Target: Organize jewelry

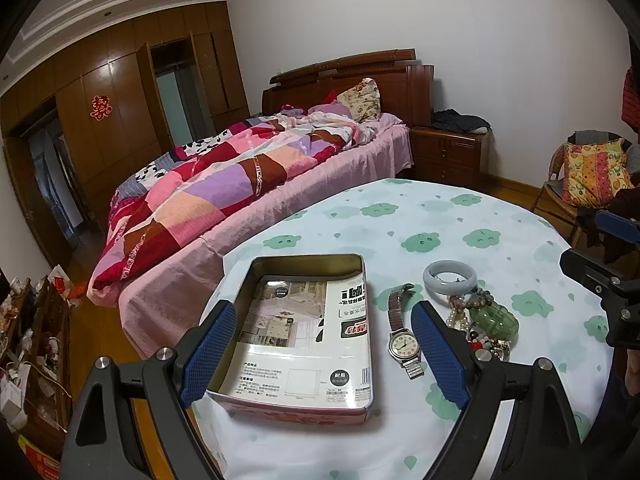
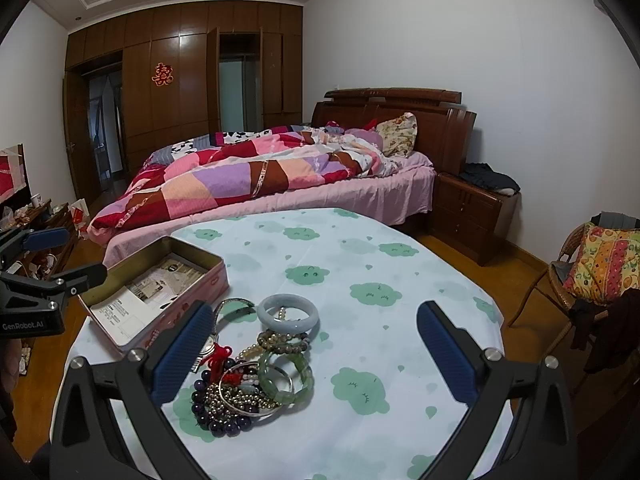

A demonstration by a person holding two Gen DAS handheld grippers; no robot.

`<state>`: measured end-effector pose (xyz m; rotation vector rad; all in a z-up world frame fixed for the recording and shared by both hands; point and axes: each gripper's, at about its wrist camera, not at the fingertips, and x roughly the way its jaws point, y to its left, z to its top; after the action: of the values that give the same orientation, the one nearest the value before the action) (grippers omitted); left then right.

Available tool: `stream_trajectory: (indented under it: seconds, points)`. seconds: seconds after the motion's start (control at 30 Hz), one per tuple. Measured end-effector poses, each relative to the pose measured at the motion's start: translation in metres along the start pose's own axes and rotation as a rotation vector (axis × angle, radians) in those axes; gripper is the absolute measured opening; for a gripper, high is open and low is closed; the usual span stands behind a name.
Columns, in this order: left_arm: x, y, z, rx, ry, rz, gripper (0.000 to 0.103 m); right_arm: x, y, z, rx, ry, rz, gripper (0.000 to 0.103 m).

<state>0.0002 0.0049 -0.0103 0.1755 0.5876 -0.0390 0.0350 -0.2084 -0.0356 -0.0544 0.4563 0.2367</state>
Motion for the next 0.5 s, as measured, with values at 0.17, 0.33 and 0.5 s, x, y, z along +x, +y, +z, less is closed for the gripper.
stream_trajectory:
  seconds: [0.17,0.33,0.5]
  points:
    - [0.002,-0.003,-0.001,0.003,0.009,-0.002,0.089,0.0,0.001,-0.004,0.006,0.008,0.0,0.103]
    - [0.009,-0.005,-0.002,0.002,0.03,-0.016,0.089,0.005,-0.002,-0.022,0.021,0.024,0.007,0.103]
    - [0.021,-0.012,-0.01,-0.004,0.067,-0.051,0.089,0.015,-0.019,-0.032,0.048,0.069,0.0,0.103]
